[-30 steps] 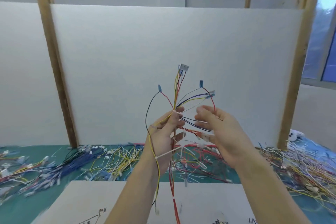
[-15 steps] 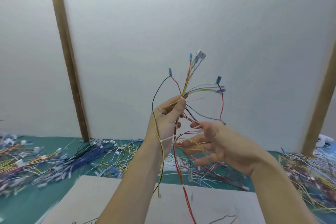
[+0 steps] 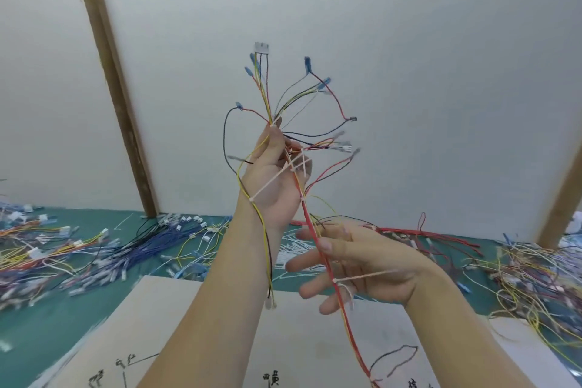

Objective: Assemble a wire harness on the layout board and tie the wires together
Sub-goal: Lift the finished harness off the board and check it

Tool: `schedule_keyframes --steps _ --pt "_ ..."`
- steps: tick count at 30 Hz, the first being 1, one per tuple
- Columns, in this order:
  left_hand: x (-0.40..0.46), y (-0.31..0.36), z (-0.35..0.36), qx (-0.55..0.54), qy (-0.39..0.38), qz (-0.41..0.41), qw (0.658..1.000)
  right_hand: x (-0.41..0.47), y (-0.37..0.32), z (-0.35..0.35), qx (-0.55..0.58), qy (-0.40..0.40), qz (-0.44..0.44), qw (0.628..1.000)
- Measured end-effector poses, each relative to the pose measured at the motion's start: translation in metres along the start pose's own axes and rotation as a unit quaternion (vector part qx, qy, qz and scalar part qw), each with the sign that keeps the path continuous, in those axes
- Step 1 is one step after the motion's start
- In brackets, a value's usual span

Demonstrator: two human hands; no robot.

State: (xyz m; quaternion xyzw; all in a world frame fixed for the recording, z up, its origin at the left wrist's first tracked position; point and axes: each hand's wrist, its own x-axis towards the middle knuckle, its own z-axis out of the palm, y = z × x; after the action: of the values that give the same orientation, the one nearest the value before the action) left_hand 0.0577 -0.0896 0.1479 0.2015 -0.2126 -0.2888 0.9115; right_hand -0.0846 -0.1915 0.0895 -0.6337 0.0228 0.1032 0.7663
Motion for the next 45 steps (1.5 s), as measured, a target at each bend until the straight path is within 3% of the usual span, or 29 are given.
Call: schedule_keyframes --steps 4,9,15,22,29,33,37,39,41,43,44,45 --pt "0.012 0.025 -0.018 -0.016 0.046 0.045 0.998 -0.008 -0.004 -0.001 -0.134 0.066 0.053 0.987" --pt "0.02 0.047 -0.036 -0.005 0.074 0.104 0.992 -0.036 -0.023 -0.005 -0.171 -0.001 0.04 0.984" --pt "0.023 0.042 -0.045 0.125 0.118 0.09 0.981 -0.024 -0.032 0.015 -0.044 0.055 -0.072 0.995" --pt "0.027 0.032 -0.052 0.1 0.123 0.073 0.985 -0.016 -0.039 0.035 0.081 0.105 -0.116 0.984" --pt "0.029 0.021 -0.056 0.031 0.141 0.007 0.99 -0.011 -0.043 0.034 0.173 0.127 -0.111 0.97" --pt "0.028 0.02 -0.056 0.018 0.138 -0.028 0.99 -0.017 -0.041 0.03 0.093 0.151 -0.113 0.978" --pt "0.022 0.021 -0.048 0.051 0.126 -0.011 0.991 -0.03 -0.037 0.023 -0.13 0.14 -0.04 0.981" --pt "0.018 0.022 -0.04 0.091 0.118 0.009 0.989 -0.039 -0.038 0.023 -0.239 0.136 0.02 0.961" --pt "0.016 0.021 -0.032 0.152 0.121 0.065 0.979 -0.048 -0.041 0.024 -0.373 0.165 0.094 0.908" --pt "0.013 0.017 -0.025 0.259 0.127 0.154 0.945 -0.055 -0.046 0.022 -0.549 0.226 0.156 0.79" --pt "0.012 0.014 -0.022 0.309 0.122 0.196 0.922 -0.057 -0.049 0.023 -0.611 0.275 0.148 0.728" --pt "0.01 0.01 -0.019 0.346 0.112 0.231 0.902 -0.058 -0.053 0.028 -0.624 0.336 0.096 0.699"
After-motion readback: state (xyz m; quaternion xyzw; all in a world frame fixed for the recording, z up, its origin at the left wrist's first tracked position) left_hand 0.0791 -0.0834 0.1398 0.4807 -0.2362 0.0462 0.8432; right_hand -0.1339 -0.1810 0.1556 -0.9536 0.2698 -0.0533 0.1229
